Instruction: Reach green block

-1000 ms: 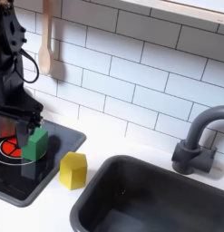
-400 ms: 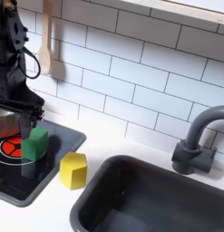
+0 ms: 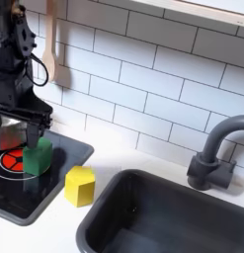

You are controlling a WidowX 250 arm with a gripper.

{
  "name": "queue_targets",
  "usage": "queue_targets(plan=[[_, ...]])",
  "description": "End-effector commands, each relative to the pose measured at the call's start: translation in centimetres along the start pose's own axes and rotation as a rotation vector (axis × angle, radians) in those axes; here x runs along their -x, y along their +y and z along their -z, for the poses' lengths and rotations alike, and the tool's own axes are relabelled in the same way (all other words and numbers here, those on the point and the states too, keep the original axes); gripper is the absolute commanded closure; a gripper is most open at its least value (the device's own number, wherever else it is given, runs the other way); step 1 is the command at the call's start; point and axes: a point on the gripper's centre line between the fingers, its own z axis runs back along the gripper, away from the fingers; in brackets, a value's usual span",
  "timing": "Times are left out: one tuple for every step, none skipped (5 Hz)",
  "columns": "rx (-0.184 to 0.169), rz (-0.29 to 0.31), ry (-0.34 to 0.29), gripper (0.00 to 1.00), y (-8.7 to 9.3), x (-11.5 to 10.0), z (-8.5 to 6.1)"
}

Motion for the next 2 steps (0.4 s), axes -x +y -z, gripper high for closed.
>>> queue_targets(plan=[[-0.003,0.015,0.002,0.00,-0.62,-0.45,1.04],[0.011,0.024,-0.009,0.00,-1.45,-0.77,1.13]])
